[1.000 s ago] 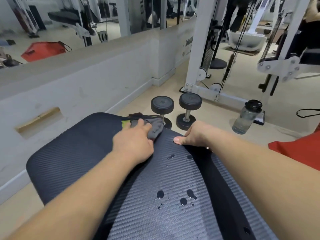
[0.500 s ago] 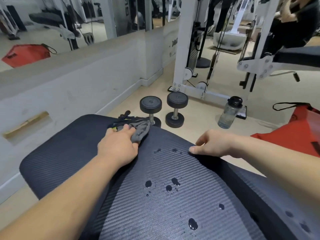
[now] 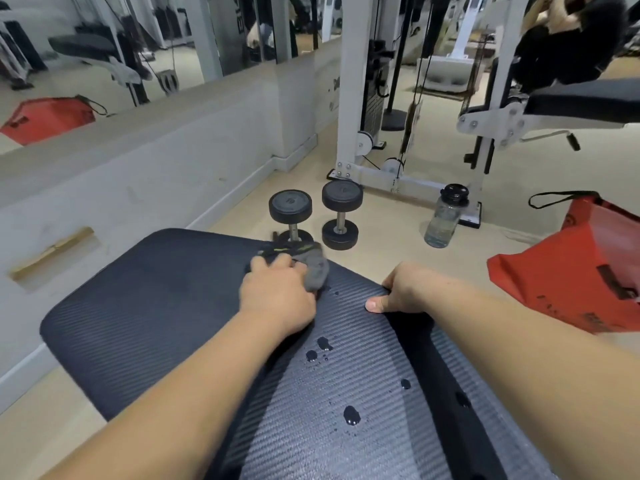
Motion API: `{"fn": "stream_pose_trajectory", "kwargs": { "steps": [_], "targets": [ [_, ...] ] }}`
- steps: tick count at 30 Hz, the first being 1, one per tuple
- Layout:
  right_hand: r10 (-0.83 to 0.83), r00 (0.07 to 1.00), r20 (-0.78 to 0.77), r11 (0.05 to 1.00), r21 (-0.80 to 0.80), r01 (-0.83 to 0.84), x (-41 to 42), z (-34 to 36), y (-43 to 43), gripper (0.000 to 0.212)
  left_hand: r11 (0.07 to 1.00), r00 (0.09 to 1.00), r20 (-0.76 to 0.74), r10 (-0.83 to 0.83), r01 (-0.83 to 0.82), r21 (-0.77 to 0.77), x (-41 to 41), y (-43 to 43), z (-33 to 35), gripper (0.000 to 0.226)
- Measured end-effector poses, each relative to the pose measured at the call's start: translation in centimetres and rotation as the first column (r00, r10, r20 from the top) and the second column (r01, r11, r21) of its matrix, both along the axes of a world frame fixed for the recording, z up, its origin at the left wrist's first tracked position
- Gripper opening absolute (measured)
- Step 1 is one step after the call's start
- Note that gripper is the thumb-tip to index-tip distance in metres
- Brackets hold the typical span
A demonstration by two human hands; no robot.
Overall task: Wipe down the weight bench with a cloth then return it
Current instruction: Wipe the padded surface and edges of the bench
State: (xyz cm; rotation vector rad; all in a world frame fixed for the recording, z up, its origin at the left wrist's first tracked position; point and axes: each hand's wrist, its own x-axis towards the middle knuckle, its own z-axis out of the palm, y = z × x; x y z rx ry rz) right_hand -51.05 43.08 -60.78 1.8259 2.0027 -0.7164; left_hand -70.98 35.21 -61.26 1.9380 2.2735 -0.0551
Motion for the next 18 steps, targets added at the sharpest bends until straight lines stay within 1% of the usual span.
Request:
{"fn": "stream_pose_trajectory", "kwargs": {
  "steps": [1, 3, 4, 5, 6, 9, 10, 11, 12, 13, 15, 16, 17, 18],
  "targets": [
    [-0.010, 1.000, 0.009, 1.000, 0.005, 0.010, -0.1, -0.3, 0.2, 0.077, 0.994, 0.994, 0.013, -0.105, 0.105, 0.032, 1.4, -0.9, -0.4, 0.047],
    [-0.006, 1.000, 0.008, 1.000, 0.013, 0.005, 0.0, -0.6, 0.3, 0.068, 0.946, 0.946, 0.063, -0.317, 0.311, 0.089, 2.5, -2.6, -1.0, 0.052],
    [-0.004, 1.000, 0.000, 1.000, 0.018, 0.004, 0.1, -0.7, 0.2, 0.065, 0.927, 0.923, 0.099, -0.371, 0.362, 0.098, 2.0, -2.6, -0.8, 0.057],
    [-0.005, 1.000, -0.003, 1.000, 0.023, 0.005, 0.2, -0.8, 0.1, 0.064, 0.925, 0.920, 0.104, -0.379, 0.372, 0.079, 1.0, -2.1, -0.5, 0.062],
    [-0.004, 1.000, -0.002, 1.000, 0.026, 0.004, 0.4, -0.9, 0.0, 0.066, 0.938, 0.934, 0.090, -0.346, 0.343, 0.054, -0.2, -1.1, -0.4, 0.064],
    [-0.004, 1.000, -0.014, 1.000, 0.007, 0.004, 0.4, -0.9, -0.1, 0.070, 0.995, 0.995, 0.019, -0.099, 0.098, 0.013, -2.5, 1.4, 0.3, 0.055],
    [0.000, 1.000, -0.012, 1.000, 0.000, 0.000, 0.4, -0.8, -0.1, 0.070, 0.999, 0.999, 0.013, -0.045, 0.045, 0.014, -1.8, 1.7, 0.4, 0.050],
    [0.013, 1.000, -0.002, 1.000, -0.006, -0.013, 0.3, -0.5, -0.1, 0.070, 1.000, 0.999, 0.015, -0.028, 0.028, 0.010, -0.5, 1.6, 0.4, 0.047],
    [0.037, 0.999, 0.010, 0.999, -0.012, -0.036, 0.3, -0.1, -0.1, 0.070, 0.998, 0.998, 0.032, -0.055, 0.055, 0.009, 0.9, 1.1, 0.1, 0.046],
    [0.054, 0.998, 0.024, 0.998, -0.018, -0.053, 0.2, 0.3, -0.3, 0.070, 0.993, 0.992, 0.057, -0.116, 0.115, 0.020, 2.1, 0.2, -0.2, 0.046],
    [0.065, 0.997, 0.039, 0.998, -0.019, -0.064, 0.0, 0.8, -0.5, 0.072, 0.963, 0.954, 0.132, -0.268, 0.261, 0.070, 2.1, -1.0, -0.9, 0.053],
    [0.066, 0.997, 0.040, 0.998, -0.021, -0.065, 0.1, 0.8, -0.5, 0.073, 0.950, 0.934, 0.176, -0.311, 0.300, 0.088, 1.0, -0.9, -0.8, 0.059],
    [0.067, 0.997, 0.035, 0.998, -0.022, -0.067, 0.1, 0.8, -0.6, 0.072, 0.948, 0.927, 0.197, -0.318, 0.307, 0.084, -0.5, -0.1, -0.7, 0.063],
    [0.069, 0.997, 0.023, 0.997, -0.019, -0.068, 0.1, 0.7, -0.6, 0.071, 0.958, 0.939, 0.191, -0.285, 0.277, 0.072, -1.9, 0.8, -0.7, 0.062]
  ]
}}
